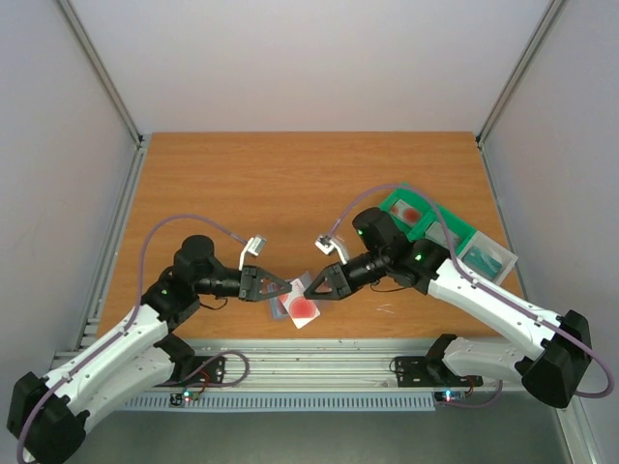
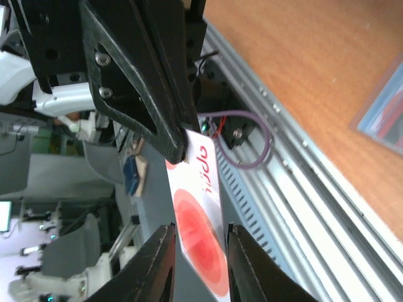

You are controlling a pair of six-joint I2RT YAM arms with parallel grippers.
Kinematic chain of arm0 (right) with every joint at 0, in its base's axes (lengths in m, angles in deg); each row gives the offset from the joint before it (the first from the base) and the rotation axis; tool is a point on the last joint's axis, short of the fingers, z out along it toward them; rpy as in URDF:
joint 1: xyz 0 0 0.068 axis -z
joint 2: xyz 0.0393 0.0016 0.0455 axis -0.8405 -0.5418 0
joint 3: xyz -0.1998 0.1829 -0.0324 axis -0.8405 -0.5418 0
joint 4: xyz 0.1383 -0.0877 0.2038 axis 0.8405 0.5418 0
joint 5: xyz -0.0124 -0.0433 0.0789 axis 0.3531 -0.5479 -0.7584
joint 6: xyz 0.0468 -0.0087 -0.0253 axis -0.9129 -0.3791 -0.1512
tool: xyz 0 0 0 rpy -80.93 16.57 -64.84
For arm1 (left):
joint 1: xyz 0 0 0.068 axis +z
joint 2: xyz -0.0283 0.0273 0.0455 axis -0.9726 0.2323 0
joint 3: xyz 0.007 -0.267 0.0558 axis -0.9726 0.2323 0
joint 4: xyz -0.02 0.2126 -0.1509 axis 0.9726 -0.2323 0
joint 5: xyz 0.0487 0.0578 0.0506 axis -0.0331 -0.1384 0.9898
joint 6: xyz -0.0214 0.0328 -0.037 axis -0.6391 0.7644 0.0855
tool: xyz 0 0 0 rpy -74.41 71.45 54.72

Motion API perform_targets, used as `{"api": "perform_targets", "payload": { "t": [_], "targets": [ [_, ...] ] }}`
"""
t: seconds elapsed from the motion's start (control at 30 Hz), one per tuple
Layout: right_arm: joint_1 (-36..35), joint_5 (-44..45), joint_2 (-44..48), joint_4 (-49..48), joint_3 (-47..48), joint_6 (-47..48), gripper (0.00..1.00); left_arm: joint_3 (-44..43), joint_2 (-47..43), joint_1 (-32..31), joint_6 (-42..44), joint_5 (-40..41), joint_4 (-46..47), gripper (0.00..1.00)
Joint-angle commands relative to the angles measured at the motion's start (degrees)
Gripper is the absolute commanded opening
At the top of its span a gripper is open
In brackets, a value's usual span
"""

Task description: Take the credit cards out of the card holder

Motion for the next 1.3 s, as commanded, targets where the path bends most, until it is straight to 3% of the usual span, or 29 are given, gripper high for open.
{"api": "perform_targets", "payload": {
  "t": [0.0, 0.13, 0.27, 0.5, 0.6, 0.73, 1.27],
  "targets": [
    [0.3, 7.4, 2.5, -4.3, -0.9, -7.7, 0.3, -1.0, -0.4, -0.3, 1.8, 5.0, -0.8, 0.01],
    [0.3, 15.6, 5.9, -6.9, -3.9, -15.1, 0.45, 0.0, -2.5, -0.3, -0.5, 16.5, 0.4, 0.0],
    [0.3, 20.8, 8.7, -11.6, -7.3, -24.0, 0.56, 2.9, -3.4, -0.3, -6.7, 24.9, 8.4, 0.0],
    [0.3, 21.9, 8.8, -23.8, -11.7, -34.5, 0.62, 5.2, -4.1, -0.3, -14.0, 33.2, 17.5, 0.0],
    [0.3, 20.3, 7.1, -28.1, -11.0, -36.2, 0.58, 4.9, -3.5, -0.3, -14.8, 33.9, 19.2, 0.0],
    [0.2, 21.1, 6.1, -31.8, -11.2, -38.6, 0.43, 5.2, -2.8, -0.3, -16.3, 34.4, 21.3, 0.0],
    [0.2, 22.6, 4.6, -32.8, -11.2, -38.6, 0.04, 6.7, -2.2, -0.3, -17.9, 35.0, 23.5, 0.0]
  ]
}}
